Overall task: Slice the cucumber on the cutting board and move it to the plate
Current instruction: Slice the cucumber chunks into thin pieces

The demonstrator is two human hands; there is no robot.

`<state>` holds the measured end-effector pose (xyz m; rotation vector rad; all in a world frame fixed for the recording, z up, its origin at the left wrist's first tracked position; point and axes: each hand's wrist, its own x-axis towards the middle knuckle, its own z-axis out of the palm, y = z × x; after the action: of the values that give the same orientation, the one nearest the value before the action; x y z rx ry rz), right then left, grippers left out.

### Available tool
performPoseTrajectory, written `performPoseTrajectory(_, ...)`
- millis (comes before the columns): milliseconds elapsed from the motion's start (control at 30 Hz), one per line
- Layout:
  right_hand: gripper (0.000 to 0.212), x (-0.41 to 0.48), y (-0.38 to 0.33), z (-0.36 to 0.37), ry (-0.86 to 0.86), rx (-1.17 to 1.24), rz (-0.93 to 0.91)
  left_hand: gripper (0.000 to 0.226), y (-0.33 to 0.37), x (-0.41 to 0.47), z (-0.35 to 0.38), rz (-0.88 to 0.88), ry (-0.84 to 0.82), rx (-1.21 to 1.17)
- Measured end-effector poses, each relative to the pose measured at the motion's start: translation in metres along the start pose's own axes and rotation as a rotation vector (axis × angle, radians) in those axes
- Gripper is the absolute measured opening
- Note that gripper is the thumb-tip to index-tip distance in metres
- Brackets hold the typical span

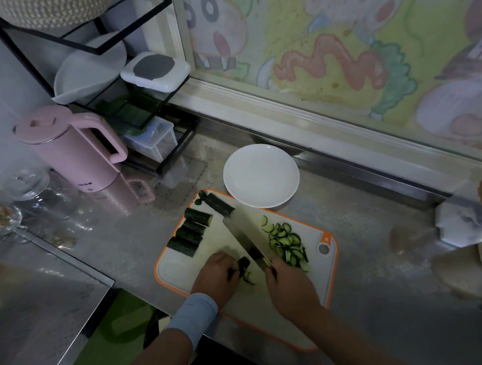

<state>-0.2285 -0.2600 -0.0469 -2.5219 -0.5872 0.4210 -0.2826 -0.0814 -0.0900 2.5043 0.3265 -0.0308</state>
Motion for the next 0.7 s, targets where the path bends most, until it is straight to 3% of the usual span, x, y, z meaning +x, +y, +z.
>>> performPoseTrajectory(133, 0.014, 0.003, 0.007, -0.012, 0.060, 0.017, 0.057, 0.033, 0.003, 0.006, 0.000, 0.161, -0.054, 0.196)
performPoseTrajectory(467, 0.017, -0.002, 0.016, -0.017, 0.076, 0.070, 0.101, 0.019, 0.010, 0.034, 0.004, 0.446, -0.110, 0.504)
performPoseTrajectory(600, 0.018, -0.003, 0.020, -0.024, 0.093, 0.090, 0.139, 0.018, 0.028, 0.047, 0.012, 0.431, -0.171, 0.515)
performPoseTrajectory(700, 0.018, -0.002, 0.024, -0.030, 0.111, 0.102, 0.164, 0.030, 0.044, 0.063, 0.016, 0.205, -0.256, 0.349)
